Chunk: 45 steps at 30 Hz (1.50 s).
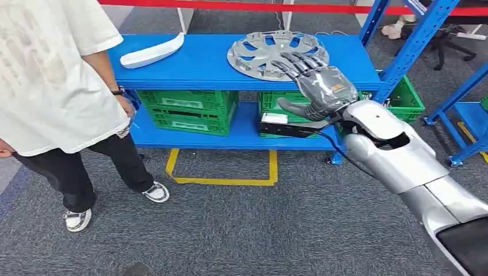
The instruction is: Take the parts from the cabinet and place them on the table.
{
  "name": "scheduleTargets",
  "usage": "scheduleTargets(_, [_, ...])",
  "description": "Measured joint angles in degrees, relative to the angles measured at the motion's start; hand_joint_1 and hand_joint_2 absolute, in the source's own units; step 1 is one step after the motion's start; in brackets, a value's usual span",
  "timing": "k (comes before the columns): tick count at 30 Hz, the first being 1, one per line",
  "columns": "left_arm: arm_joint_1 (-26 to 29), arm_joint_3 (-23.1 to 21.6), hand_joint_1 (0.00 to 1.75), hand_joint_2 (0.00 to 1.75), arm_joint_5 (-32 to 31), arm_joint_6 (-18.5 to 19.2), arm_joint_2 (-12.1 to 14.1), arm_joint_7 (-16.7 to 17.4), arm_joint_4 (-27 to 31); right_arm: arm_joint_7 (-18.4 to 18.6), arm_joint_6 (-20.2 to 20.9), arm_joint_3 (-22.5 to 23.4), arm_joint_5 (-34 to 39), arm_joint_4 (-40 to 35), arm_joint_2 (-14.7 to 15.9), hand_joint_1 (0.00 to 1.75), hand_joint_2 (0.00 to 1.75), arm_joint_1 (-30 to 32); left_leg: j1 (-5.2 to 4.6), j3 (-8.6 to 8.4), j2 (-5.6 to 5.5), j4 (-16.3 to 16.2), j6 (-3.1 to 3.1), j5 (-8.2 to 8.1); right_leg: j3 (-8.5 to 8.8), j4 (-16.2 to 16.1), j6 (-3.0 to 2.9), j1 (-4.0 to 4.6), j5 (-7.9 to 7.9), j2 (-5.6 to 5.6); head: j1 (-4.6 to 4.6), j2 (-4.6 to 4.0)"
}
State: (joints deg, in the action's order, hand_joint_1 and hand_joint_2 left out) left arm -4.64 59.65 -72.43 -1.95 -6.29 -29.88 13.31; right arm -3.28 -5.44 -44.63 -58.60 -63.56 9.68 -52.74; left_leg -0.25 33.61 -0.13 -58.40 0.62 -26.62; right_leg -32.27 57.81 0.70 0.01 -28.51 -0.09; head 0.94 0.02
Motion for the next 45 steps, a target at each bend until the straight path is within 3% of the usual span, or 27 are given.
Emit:
scheduleTargets(22, [-0.3, -0.3, 0.0, 0.0, -0.6, -0.1, 0.0, 0.2, 0.0, 0.1, 1.1, 0.3, -0.2, 1.4, 0.1, 0.0, 0.0, -0.2, 0.0, 0.0, 0.0, 0.0, 0.0, 0.0, 0.0, 0.0, 0.0, 0.0, 0.0, 0.0, 0.02, 0.0])
scheduleTargets(28, [-0.5, -0.7, 0.0, 0.0, -1.4, -0.1, 0.5, 0.5, 0.0, -0.4, 3.3, 0.3, 0.3, 2.8, 0.1, 0.0, 0.0, -1.8, 0.0, 0.0, 0.0, 0.0, 0.0, 0.0, 0.0, 0.0, 0.0, 0.0, 0.0, 0.0, 0.02, 0.0])
scheduleTargets(36, [-0.1, -2.6, 0.0, 0.0, -3.3, 3.1, 0.5, 1.4, -0.2, -0.5, 6.5, -0.3, 1.7, 5.0, -0.1, 0.0, 0.0, -4.5, 0.0, 0.03, -0.01, 0.0, 0.0, 0.0, -0.02, 0.0, 0.0, 0.0, 0.0, -0.01, 0.0, 0.0])
scheduleTargets(45, [0.2, -3.0, 0.0, 0.0, -3.3, 3.0, 0.5, 1.4, -0.4, -0.7, 7.4, -0.3, 3.5, 6.1, 0.3, 0.0, 0.0, -6.2, 0.0, 0.03, 0.0, 0.0, 0.0, 0.0, -0.05, 0.0, 0.0, 0.0, 0.0, -0.01, 0.02, 0.0])
